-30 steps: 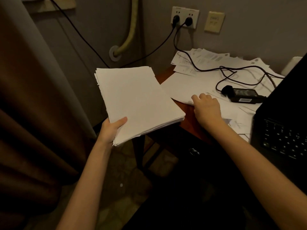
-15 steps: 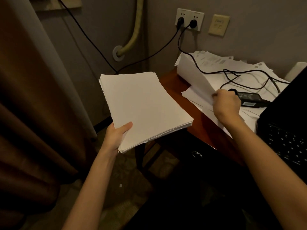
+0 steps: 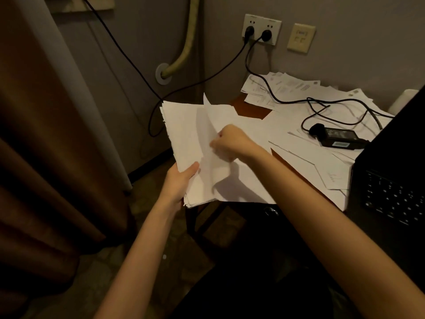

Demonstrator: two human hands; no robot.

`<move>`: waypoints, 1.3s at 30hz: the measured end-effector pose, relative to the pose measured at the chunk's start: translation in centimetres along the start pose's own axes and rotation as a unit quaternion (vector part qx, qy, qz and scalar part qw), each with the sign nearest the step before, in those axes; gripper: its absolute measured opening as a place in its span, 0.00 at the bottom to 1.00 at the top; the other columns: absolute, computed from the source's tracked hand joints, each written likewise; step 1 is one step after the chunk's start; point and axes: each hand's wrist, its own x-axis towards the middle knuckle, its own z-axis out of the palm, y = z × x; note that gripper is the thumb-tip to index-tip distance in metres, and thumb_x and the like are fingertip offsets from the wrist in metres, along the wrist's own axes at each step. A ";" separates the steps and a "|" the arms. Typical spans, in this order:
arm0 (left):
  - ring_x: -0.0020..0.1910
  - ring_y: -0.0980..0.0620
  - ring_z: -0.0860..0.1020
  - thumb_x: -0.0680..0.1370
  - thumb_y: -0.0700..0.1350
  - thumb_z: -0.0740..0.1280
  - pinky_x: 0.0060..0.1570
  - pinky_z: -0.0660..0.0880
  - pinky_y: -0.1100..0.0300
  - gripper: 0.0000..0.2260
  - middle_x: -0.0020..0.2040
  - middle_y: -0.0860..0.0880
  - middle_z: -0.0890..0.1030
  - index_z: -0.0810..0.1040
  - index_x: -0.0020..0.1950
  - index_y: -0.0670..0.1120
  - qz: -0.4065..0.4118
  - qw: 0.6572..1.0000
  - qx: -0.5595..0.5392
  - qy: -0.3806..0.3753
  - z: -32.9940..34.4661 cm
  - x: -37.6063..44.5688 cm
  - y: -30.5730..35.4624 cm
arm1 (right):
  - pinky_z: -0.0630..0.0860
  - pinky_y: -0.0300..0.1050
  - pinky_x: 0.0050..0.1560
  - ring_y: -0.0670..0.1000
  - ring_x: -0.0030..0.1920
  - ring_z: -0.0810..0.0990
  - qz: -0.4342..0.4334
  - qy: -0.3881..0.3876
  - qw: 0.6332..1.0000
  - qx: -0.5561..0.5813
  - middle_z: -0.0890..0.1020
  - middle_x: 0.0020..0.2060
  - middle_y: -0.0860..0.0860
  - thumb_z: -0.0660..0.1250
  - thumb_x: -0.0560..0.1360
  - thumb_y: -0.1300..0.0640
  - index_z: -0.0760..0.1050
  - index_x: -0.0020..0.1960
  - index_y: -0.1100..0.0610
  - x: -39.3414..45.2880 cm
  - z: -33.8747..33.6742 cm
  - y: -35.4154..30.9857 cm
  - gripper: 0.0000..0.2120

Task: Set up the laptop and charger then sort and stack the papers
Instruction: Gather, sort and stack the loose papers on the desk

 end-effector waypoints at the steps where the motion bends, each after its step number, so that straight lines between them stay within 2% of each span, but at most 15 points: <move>1: 0.54 0.50 0.79 0.81 0.47 0.62 0.48 0.77 0.59 0.16 0.59 0.48 0.79 0.71 0.68 0.46 -0.001 1.000 0.005 -0.003 0.0 -0.1 0.1 | 0.78 0.39 0.30 0.54 0.38 0.80 -0.003 -0.053 0.998 0.023 0.78 0.46 0.59 0.62 0.78 0.58 0.71 0.60 0.65 0.0 1.0 -0.2 0.14; 5: 0.54 0.51 0.80 0.82 0.57 0.51 0.56 0.77 0.54 0.22 0.57 0.47 0.81 0.70 0.69 0.47 -0.019 0.999 0.021 -0.034 -0.6 0.3 -0.2 | 0.77 0.40 0.37 0.51 0.36 0.79 -0.048 -0.155 0.987 0.021 0.79 0.40 0.55 0.55 0.80 0.41 0.69 0.64 0.61 0.1 3.2 -0.4 0.25; 8: 0.51 0.49 0.79 0.81 0.61 0.49 0.49 0.77 0.57 0.29 0.51 0.48 0.79 0.70 0.65 0.38 -0.090 0.989 -0.083 -0.079 -0.9 0.6 -0.3 | 0.75 0.40 0.40 0.50 0.33 0.78 -0.061 -0.196 0.976 0.074 0.81 0.37 0.57 0.44 0.79 0.36 0.63 0.73 0.58 0.2 3.0 0.5 0.33; 10: 0.55 0.48 0.78 0.78 0.66 0.47 0.51 0.76 0.53 0.29 0.55 0.48 0.79 0.70 0.67 0.47 -0.093 0.984 -0.119 -0.098 -0.9 0.7 -0.1 | 0.76 0.40 0.41 0.50 0.33 0.79 -0.079 -0.221 0.968 0.092 0.81 0.37 0.57 0.43 0.79 0.37 0.59 0.75 0.55 0.2 2.6 1.1 0.32; 12: 0.52 0.47 0.81 0.78 0.64 0.48 0.46 0.78 0.53 0.25 0.55 0.47 0.81 0.72 0.66 0.52 -0.061 0.986 -0.122 -0.099 -0.8 0.9 0.2 | 0.76 0.40 0.41 0.51 0.35 0.79 -0.084 -0.229 0.963 0.116 0.81 0.39 0.57 0.48 0.81 0.40 0.63 0.72 0.57 0.3 2.1 1.8 0.28; 15: 0.47 0.48 0.81 0.80 0.52 0.57 0.48 0.76 0.52 0.13 0.49 0.46 0.83 0.76 0.58 0.50 -0.046 0.992 -0.071 -0.092 -0.4 0.7 0.9 | 0.77 0.40 0.39 0.52 0.38 0.79 -0.087 -0.199 0.958 0.186 0.81 0.43 0.59 0.58 0.81 0.51 0.70 0.65 0.62 0.6 1.1 2.9 0.19; 19: 0.56 0.43 0.78 0.73 0.43 0.62 0.61 0.72 0.46 0.12 0.56 0.45 0.81 0.76 0.56 0.48 -0.082 0.993 -0.051 -0.064 0.2 1.1 1.2 | 0.79 0.43 0.41 0.53 0.41 0.80 -0.080 -0.081 0.951 0.288 0.81 0.45 0.59 0.61 0.80 0.60 0.75 0.60 0.61 0.8 -0.6 4.9 0.12; 21: 0.57 0.42 0.77 0.75 0.41 0.60 0.60 0.73 0.46 0.12 0.57 0.45 0.81 0.76 0.57 0.47 -0.077 0.993 -0.055 -0.064 0.6 1.3 1.1 | 0.77 0.40 0.40 0.49 0.41 0.80 -0.078 0.099 0.983 0.132 0.81 0.47 0.55 0.60 0.79 0.60 0.77 0.59 0.59 1.3 -1.4 6.5 0.11; 23: 0.49 0.46 0.81 0.77 0.43 0.58 0.48 0.77 0.52 0.09 0.49 0.47 0.84 0.76 0.54 0.48 -0.071 0.992 -0.077 -0.069 1.0 1.2 1.0 | 0.74 0.44 0.46 0.51 0.50 0.78 -0.059 0.261 0.957 -0.108 0.80 0.52 0.53 0.60 0.79 0.61 0.76 0.60 0.57 1.7 -2.6 8.7 0.13; 24: 0.42 0.49 0.82 0.79 0.44 0.58 0.41 0.77 0.56 0.09 0.44 0.49 0.85 0.77 0.52 0.48 -0.069 0.990 -0.094 -0.073 1.1 1.2 0.9 | 0.72 0.47 0.49 0.54 0.54 0.76 -0.036 0.291 0.937 -0.188 0.78 0.55 0.55 0.59 0.79 0.61 0.74 0.62 0.57 1.8 -3.4 10.0 0.13; 26: 0.35 0.53 0.83 0.80 0.47 0.58 0.34 0.77 0.60 0.09 0.38 0.52 0.85 0.77 0.51 0.49 -0.060 0.989 -0.120 -0.068 1.2 1.3 1.0 | 0.69 0.50 0.54 0.58 0.60 0.70 0.018 0.293 0.916 -0.274 0.73 0.59 0.58 0.60 0.79 0.57 0.70 0.64 0.58 2.2 -4.8 12.3 0.14; 29: 0.38 0.52 0.83 0.80 0.51 0.58 0.38 0.77 0.57 0.11 0.44 0.50 0.85 0.78 0.54 0.49 -0.051 0.987 -0.138 -0.071 1.1 1.6 1.4 | 0.69 0.53 0.59 0.60 0.64 0.68 0.074 0.274 0.903 -0.323 0.70 0.63 0.61 0.58 0.80 0.46 0.66 0.67 0.58 2.5 -6.1 14.8 0.22; 32: 0.42 0.51 0.83 0.81 0.52 0.56 0.40 0.78 0.57 0.13 0.47 0.49 0.84 0.77 0.56 0.49 -0.054 0.986 -0.132 -0.084 0.7 2.3 1.8 | 0.73 0.51 0.50 0.60 0.59 0.73 0.074 0.252 0.884 -0.387 0.73 0.60 0.61 0.52 0.80 0.42 0.66 0.67 0.59 2.5 -6.7 15.7 0.24; 36: 0.42 0.49 0.83 0.81 0.48 0.57 0.40 0.77 0.58 0.12 0.52 0.45 0.81 0.76 0.59 0.45 -0.091 0.990 -0.075 -0.078 0.6 2.9 2.1 | 0.76 0.47 0.42 0.58 0.51 0.80 0.019 0.218 0.847 -0.485 0.78 0.55 0.60 0.55 0.82 0.56 0.61 0.69 0.61 2.1 -7.4 15.7 0.18; 39: 0.52 0.44 0.80 0.80 0.42 0.61 0.45 0.76 0.54 0.14 0.58 0.41 0.80 0.73 0.65 0.41 -0.100 0.993 -0.029 -0.049 0.8 3.1 1.9 | 0.76 0.46 0.43 0.56 0.52 0.80 0.043 0.202 0.846 -0.492 0.78 0.56 0.59 0.63 0.77 0.63 0.56 0.72 0.62 1.7 -8.0 15.7 0.27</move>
